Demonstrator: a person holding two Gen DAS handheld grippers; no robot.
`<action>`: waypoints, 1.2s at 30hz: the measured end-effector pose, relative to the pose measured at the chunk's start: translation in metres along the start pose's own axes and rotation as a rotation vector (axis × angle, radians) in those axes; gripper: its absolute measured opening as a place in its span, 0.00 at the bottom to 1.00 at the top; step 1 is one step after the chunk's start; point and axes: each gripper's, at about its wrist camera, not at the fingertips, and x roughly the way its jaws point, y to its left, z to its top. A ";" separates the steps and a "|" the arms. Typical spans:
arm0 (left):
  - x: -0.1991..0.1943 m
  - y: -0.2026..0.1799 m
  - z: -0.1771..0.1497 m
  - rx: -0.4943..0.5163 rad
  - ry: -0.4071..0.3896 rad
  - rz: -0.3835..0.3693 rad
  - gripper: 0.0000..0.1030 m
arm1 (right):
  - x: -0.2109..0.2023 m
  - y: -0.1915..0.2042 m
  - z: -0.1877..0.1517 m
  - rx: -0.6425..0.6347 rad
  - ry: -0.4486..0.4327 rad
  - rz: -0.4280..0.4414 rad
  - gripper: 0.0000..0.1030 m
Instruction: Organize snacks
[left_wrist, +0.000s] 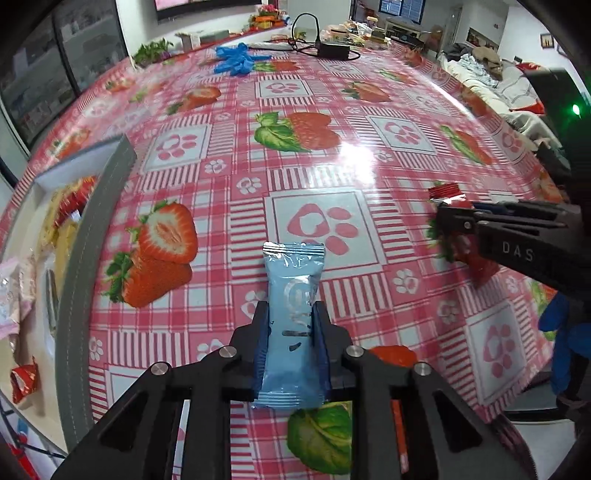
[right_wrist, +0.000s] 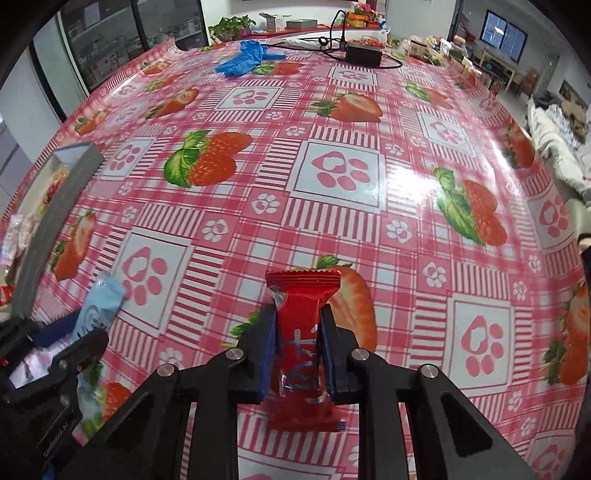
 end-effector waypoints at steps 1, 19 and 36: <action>-0.002 0.005 -0.001 -0.019 0.001 -0.020 0.24 | -0.001 -0.001 -0.001 0.008 -0.001 0.023 0.23; -0.090 0.072 0.010 -0.120 -0.149 -0.037 0.24 | -0.014 0.022 0.000 -0.001 0.029 0.118 0.23; -0.110 0.081 0.006 -0.156 -0.145 -0.092 0.24 | -0.026 0.040 -0.008 -0.032 -0.012 0.109 0.21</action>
